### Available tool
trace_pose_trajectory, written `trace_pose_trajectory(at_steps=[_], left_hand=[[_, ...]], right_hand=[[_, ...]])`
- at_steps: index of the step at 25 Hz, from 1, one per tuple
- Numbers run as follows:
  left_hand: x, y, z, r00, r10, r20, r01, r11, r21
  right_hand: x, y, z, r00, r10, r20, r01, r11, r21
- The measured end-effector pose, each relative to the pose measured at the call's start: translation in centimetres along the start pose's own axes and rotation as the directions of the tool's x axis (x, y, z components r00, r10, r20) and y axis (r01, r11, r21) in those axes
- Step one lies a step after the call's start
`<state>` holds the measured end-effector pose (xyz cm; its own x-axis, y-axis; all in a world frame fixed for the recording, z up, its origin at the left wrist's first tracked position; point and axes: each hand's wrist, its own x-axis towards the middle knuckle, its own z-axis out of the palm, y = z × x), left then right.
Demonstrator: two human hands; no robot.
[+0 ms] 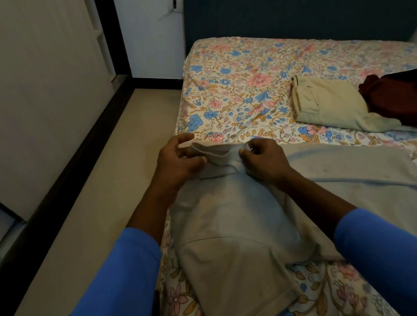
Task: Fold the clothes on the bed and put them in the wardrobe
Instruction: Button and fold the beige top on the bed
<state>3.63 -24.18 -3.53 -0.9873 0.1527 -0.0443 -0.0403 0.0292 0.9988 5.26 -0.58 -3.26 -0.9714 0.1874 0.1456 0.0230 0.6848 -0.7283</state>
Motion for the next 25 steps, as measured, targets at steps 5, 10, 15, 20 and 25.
trace_pose_trajectory(at_steps=[5, 10, 15, 20, 25], left_hand=[[4.8, -3.7, 2.0, 0.883, -0.073, -0.464, 0.326, 0.807, 0.492], [8.0, -4.5, 1.4, 0.895, -0.104, -0.434, 0.282, 0.885, 0.371], [7.0, -4.0, -1.0, 0.864, -0.197, -0.464, 0.303, 0.938, 0.166], [0.5, -5.5, -2.7, 0.809, -0.491, -0.324, 0.518, 0.856, -0.003], [-0.6, -6.2, -2.6, 0.865, -0.354, -0.356, 0.413, 0.905, 0.103]], right_hand=[[0.7, 1.3, 2.6, 0.982, 0.157, -0.104, -0.170, 0.977, -0.126], [-0.9, 2.0, 3.9, 0.987, -0.082, -0.138, 0.035, 0.948, -0.315], [-0.4, 2.4, 2.4, 0.996, 0.009, 0.092, 0.011, 0.975, -0.220], [-6.1, 0.2, 2.1, 0.934, -0.338, 0.115, 0.356, 0.864, -0.356], [-8.4, 0.0, 4.8, 0.906, -0.208, 0.367, 0.378, 0.787, -0.488]])
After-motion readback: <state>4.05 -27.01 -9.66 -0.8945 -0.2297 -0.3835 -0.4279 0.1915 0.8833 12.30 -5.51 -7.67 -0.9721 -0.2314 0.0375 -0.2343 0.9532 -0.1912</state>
